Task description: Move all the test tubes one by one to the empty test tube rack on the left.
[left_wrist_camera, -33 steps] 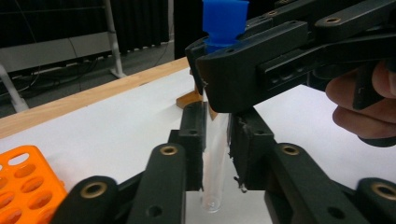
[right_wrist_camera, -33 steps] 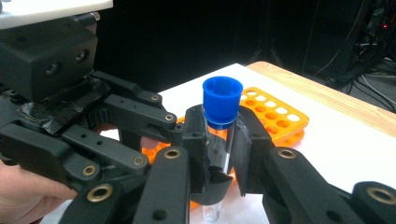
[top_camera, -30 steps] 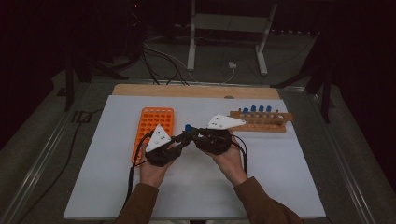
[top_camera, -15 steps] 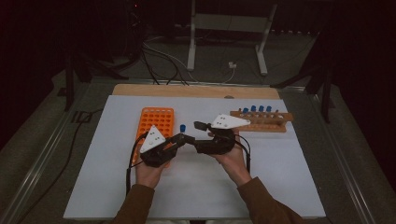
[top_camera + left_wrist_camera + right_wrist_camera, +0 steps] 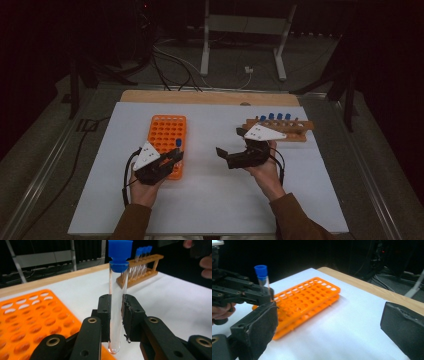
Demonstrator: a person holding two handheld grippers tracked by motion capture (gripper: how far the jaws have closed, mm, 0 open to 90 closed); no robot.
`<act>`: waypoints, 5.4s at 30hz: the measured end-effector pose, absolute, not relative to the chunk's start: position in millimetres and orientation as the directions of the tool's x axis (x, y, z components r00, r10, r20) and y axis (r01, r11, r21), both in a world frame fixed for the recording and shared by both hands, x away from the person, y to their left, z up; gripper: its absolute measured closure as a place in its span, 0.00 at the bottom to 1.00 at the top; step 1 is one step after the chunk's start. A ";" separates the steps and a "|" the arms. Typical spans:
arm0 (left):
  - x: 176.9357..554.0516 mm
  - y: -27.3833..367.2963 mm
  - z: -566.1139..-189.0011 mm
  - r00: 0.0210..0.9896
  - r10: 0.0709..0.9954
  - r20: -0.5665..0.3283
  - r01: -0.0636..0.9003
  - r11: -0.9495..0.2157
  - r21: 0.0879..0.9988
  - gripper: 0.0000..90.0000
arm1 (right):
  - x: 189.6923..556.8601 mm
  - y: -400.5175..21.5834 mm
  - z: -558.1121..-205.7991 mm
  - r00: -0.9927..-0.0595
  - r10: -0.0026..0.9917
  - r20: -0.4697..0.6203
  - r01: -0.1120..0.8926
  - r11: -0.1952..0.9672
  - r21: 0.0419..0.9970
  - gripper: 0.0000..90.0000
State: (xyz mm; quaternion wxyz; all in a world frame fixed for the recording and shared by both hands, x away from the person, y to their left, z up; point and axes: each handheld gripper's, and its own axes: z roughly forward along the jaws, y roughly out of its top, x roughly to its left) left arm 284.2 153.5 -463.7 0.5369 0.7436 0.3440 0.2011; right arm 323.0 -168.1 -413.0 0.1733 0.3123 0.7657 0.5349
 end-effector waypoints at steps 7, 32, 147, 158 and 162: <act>282.2 158.7 -473.4 0.672 0.737 -0.067 0.323 -0.210 0.923 0.87 | 315.0 -188.5 -418.4 -0.727 0.683 0.070 0.293 0.217 0.931 0.01; 279.1 153.8 -492.5 0.661 0.751 -0.015 0.419 -0.352 0.837 0.87 | 306.0 -206.4 -427.2 -0.711 0.699 0.078 0.298 0.198 0.934 0.02; 254.1 230.0 -470.3 0.397 0.911 -0.110 0.350 -0.039 0.936 0.01 | 425.8 -335.0 -464.0 -0.290 0.956 0.044 0.482 0.106 0.870 0.82; 254.1 229.9 -470.6 0.397 0.911 -0.112 0.351 -0.037 0.936 0.01 | 423.2 -327.0 -467.3 -0.292 0.956 0.011 0.466 0.132 0.875 0.85; 254.0 229.1 -470.8 0.397 0.911 -0.112 0.351 -0.038 0.936 0.01 | 423.0 -326.3 -467.1 -0.287 0.958 0.012 0.469 0.129 0.874 0.85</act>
